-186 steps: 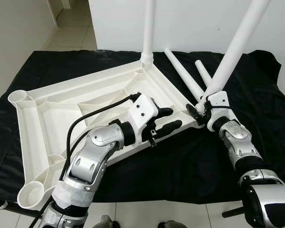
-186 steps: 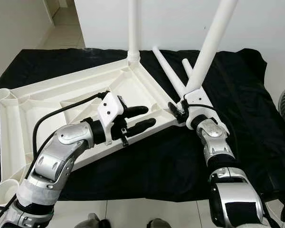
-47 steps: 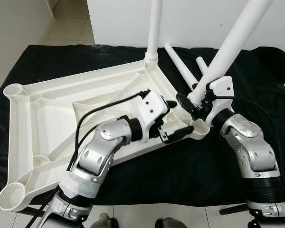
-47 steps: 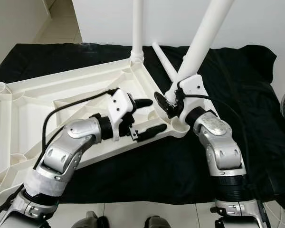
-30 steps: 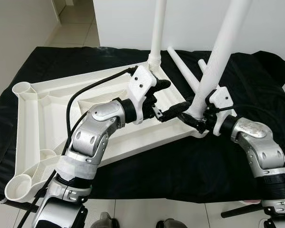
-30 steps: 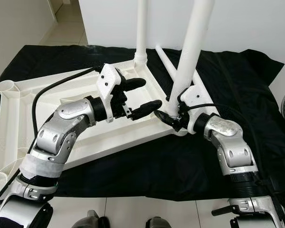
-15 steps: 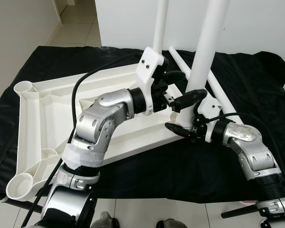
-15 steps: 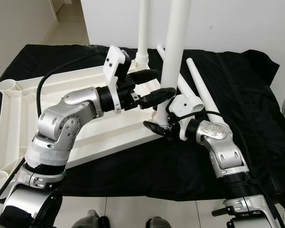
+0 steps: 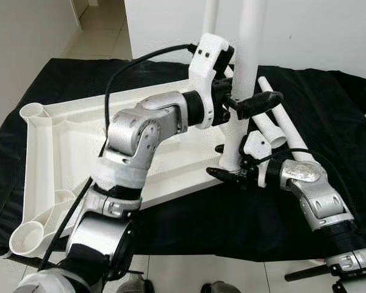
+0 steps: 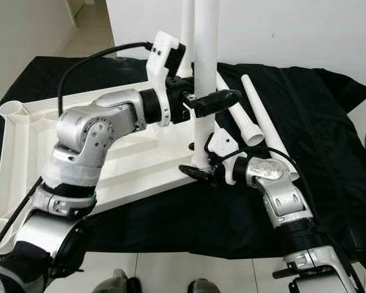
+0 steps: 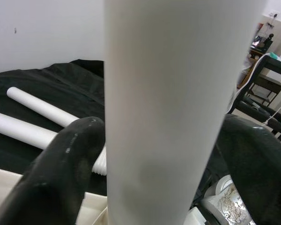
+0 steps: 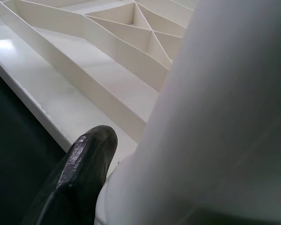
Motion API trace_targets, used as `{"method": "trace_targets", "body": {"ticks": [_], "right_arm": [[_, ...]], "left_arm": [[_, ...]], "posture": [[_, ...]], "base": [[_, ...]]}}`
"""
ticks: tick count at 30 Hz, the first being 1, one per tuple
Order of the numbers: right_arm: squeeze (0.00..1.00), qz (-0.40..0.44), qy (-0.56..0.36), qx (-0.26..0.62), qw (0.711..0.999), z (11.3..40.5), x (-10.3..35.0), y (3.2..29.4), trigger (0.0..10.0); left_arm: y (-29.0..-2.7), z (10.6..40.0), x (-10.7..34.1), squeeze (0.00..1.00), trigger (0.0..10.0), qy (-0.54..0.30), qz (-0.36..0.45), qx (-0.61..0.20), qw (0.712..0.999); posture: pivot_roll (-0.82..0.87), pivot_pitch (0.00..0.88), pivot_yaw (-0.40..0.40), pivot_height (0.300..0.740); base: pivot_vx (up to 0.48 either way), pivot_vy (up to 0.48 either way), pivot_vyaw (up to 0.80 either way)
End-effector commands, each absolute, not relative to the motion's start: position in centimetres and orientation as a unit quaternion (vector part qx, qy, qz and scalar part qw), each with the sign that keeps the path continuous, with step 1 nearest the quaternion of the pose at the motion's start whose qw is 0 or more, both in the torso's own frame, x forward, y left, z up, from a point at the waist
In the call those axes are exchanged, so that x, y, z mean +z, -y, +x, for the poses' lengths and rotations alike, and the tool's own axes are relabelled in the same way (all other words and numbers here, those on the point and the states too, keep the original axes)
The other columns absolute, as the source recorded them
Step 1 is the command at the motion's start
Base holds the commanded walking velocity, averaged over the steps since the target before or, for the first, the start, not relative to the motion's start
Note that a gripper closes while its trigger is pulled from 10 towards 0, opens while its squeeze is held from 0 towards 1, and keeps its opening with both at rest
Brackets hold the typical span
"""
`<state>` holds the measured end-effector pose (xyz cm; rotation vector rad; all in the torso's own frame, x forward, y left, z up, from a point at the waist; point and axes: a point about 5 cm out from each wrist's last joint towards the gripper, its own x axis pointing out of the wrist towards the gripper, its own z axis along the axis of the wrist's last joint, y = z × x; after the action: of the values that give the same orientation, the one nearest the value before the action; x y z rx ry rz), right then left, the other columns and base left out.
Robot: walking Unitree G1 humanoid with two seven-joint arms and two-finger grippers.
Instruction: Building children table
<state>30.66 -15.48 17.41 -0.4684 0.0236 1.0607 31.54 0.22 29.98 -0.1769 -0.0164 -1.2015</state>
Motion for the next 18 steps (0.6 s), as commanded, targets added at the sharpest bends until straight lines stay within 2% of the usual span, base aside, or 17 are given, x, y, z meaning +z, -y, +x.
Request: {"method": "trace_targets", "body": {"ticks": [1, 18], "right_arm": [[0.00, -0.231, -0.006, 0.506, 0.831, 30.8, 17.6, 15.3, 10.0], [0.00, -0.234, 0.008, 0.509, 0.828, 31.2, 17.7, 14.7, 10.0]], "left_arm": [[-0.1, 31.7, 30.2, 0.00, 0.0, -0.001, -0.083, -0.560, 0.824], [-0.1, 31.9, 31.3, 0.00, 0.0, 0.007, -0.100, -0.550, 0.829]], "posture": [[-0.09, 0.055, 0.027, 0.740], [-0.09, 0.026, 0.024, 0.740]], "base": [[0.000, 0.000, 0.00], [0.000, 0.000, 0.00]]}}
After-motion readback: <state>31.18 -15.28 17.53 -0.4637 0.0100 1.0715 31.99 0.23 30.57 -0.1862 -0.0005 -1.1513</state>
